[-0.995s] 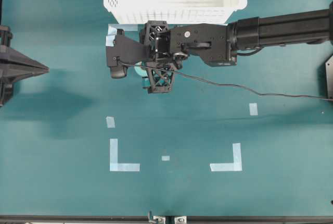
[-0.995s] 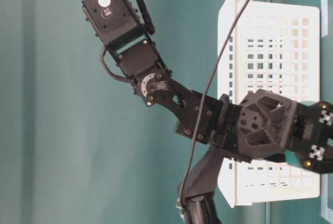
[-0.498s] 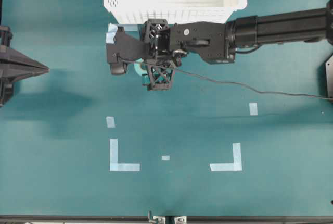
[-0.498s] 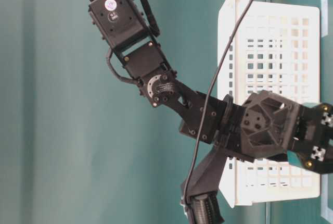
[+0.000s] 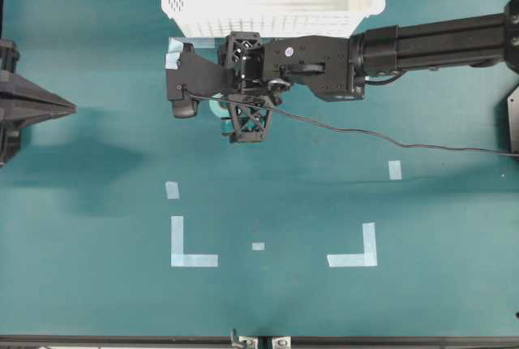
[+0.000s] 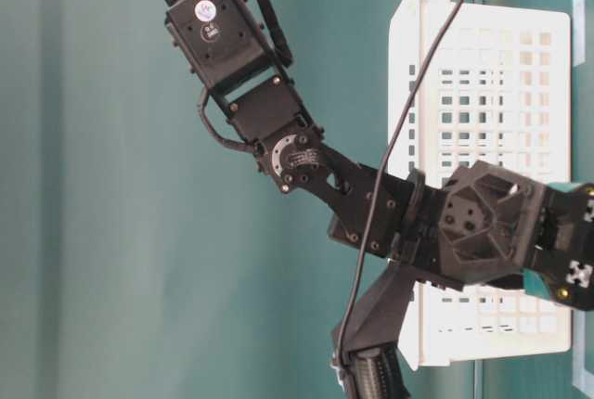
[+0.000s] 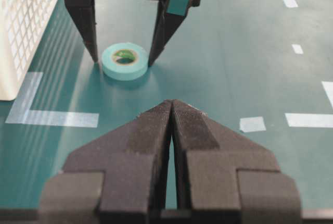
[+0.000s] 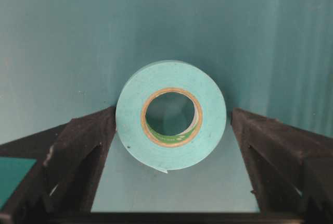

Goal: Put the tape into the white basket.
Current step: 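Lift the tape roll and carry it into the white basket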

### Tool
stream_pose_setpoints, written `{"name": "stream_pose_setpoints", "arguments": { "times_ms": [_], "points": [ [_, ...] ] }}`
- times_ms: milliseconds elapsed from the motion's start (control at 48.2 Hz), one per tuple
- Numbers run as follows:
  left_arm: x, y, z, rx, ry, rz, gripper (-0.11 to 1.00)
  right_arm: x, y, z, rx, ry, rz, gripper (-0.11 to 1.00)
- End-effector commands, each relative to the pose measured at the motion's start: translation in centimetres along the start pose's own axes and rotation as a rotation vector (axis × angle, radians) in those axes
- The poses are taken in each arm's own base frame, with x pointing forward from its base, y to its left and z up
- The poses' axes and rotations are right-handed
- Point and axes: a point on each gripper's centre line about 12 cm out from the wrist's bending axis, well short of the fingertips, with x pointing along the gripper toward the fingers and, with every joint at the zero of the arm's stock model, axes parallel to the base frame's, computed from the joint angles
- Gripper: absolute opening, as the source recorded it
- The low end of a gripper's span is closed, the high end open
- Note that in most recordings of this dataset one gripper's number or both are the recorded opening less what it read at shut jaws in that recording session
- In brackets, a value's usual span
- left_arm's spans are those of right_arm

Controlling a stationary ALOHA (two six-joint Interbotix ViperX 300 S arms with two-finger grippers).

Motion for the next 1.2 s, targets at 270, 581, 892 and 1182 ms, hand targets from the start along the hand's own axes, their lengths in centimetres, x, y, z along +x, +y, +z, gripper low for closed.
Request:
{"name": "stream_pose_setpoints", "arguments": {
  "times_ms": [270,581,892,1182],
  "points": [
    [0.0,0.0,0.5,0.005,-0.008,-0.002,-0.11,-1.6,-0.1,0.9,-0.008,-0.023,-0.011,0.68],
    [0.0,0.0,0.5,0.005,-0.011,0.000,-0.11,-4.6,-0.7,2.2,-0.072,-0.083,-0.062,0.68],
    [0.0,0.0,0.5,0.005,-0.008,-0.002,-0.11,-10.5,-0.7,3.4,-0.069,-0.127,-0.074,0.68],
    [0.0,0.0,0.5,0.005,-0.009,-0.002,-0.11,-14.0,-0.8,3.5,-0.062,-0.088,-0.081,0.68]
  ]
}}
